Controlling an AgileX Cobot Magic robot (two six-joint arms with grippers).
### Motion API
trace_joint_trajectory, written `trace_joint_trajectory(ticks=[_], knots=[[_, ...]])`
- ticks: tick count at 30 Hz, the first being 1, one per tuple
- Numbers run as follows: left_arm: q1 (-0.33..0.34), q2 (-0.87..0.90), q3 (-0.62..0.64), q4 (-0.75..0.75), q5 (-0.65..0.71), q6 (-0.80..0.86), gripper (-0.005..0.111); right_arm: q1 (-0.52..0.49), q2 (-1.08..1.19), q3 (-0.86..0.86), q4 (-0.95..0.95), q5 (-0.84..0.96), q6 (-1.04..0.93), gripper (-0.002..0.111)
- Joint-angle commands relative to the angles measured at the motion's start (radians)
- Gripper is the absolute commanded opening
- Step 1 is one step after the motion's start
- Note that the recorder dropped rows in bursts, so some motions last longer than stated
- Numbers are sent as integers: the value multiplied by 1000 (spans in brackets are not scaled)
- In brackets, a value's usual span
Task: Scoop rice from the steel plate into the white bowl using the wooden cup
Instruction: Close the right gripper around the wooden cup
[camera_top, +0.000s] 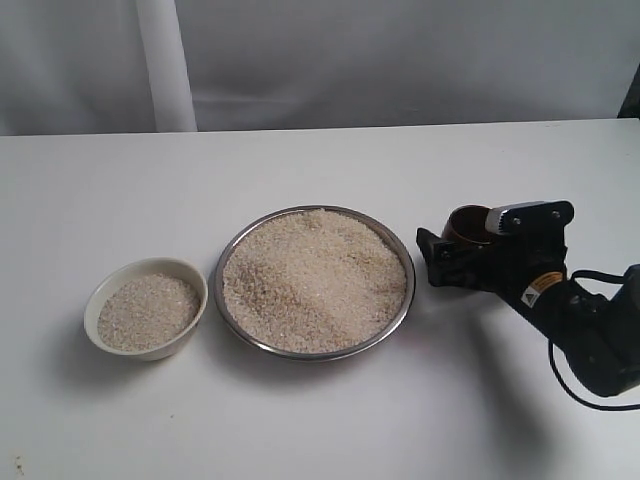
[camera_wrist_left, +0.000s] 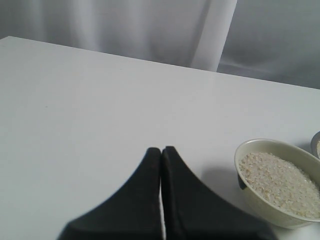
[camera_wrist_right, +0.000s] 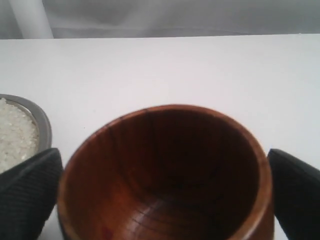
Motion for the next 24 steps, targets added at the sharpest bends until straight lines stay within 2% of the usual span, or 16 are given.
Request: trace_joint_trajectory(ticks=[1,16,24], knots=[[0,-2,-4,3,-7,-1,0,2,1,-13,4,22,3,103],[0,-2,-4,3,-7,-1,0,2,1,-13,-13,59,-33,101],[0,-2,-4,3,-7,-1,0,2,1,-13,-13,59,-33,67]])
